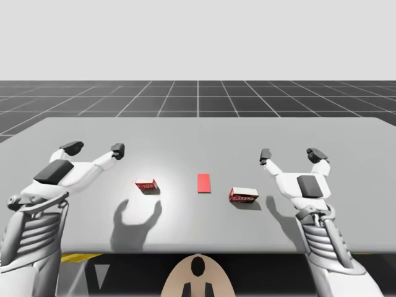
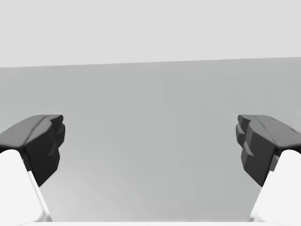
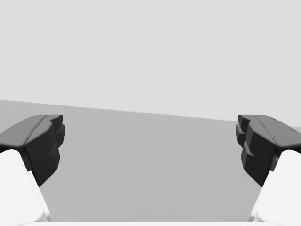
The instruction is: Look at the card. If it is red, pick the object on the left. If it is green, pick the object on the right.
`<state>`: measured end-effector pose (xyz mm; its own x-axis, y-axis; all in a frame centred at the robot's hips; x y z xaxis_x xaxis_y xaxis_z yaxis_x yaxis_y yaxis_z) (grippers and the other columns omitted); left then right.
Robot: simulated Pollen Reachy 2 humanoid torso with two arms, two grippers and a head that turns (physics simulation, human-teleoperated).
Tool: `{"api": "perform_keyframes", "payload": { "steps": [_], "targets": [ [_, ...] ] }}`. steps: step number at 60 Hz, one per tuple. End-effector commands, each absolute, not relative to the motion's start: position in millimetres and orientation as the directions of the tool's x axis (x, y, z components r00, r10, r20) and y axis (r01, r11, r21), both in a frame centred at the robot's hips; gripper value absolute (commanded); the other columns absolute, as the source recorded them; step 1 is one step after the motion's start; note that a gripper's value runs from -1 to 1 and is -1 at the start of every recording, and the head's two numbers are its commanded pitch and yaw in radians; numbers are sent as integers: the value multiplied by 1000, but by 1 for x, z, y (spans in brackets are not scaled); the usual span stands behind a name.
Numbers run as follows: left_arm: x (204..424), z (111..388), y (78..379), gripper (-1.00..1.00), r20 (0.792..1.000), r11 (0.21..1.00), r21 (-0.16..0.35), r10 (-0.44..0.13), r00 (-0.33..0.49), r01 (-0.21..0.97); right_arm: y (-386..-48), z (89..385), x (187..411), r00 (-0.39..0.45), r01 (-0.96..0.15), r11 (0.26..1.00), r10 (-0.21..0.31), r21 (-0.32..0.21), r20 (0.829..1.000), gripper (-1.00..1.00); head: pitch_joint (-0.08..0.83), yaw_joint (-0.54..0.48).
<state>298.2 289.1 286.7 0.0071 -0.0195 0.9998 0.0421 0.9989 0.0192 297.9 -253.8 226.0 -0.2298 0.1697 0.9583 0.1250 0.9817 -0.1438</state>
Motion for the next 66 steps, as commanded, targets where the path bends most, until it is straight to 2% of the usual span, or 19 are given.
{"api": "perform_keyframes", "payload": {
  "steps": [1, 5, 13, 17, 24, 33, 40, 55, 66],
  "targets": [
    [254, 271, 280, -1000, 990, 991, -33, 13, 143, 133, -254, 221, 300, -220, 127, 983, 159, -134, 962, -1000, 692, 310],
    [241, 258, 277, -1000, 981, 989, -19, -10, 195, 144, -254, 220, 300, -218, 125, 983, 157, -132, 963, -1000, 694, 311],
    [222, 228, 271, -1000, 960, 986, -38, -10, 279, 165, -254, 219, 301, -217, 124, 984, 156, -131, 964, -1000, 703, 321],
    [219, 211, 267, -1000, 945, 979, -69, 2, 326, 193, -253, 219, 301, -219, 123, 984, 156, -132, 963, -1000, 704, 323],
    [221, 185, 255, -1000, 930, 975, -67, -15, 367, 210, -253, 219, 301, -221, 124, 983, 161, -136, 962, -1000, 703, 327],
    [238, 165, 241, -1000, 925, 982, -66, -5, 379, 175, -253, 220, 301, -226, 123, 983, 162, -137, 960, -1000, 706, 334],
    [253, 157, 233, -1000, 921, 987, -46, -19, 390, 156, -253, 220, 301, -230, 122, 983, 164, -139, 959, -1000, 706, 333],
    [285, 156, 216, -1000, 919, 993, -30, -18, 394, 115, -253, 219, 301, -226, 120, 983, 163, -139, 960, -1000, 710, 336],
    [303, 151, 208, -1000, 904, 994, -69, 26, 426, 86, -253, 219, 301, -225, 119, 984, 160, -136, 961, -1000, 711, 331]
  ]
}}
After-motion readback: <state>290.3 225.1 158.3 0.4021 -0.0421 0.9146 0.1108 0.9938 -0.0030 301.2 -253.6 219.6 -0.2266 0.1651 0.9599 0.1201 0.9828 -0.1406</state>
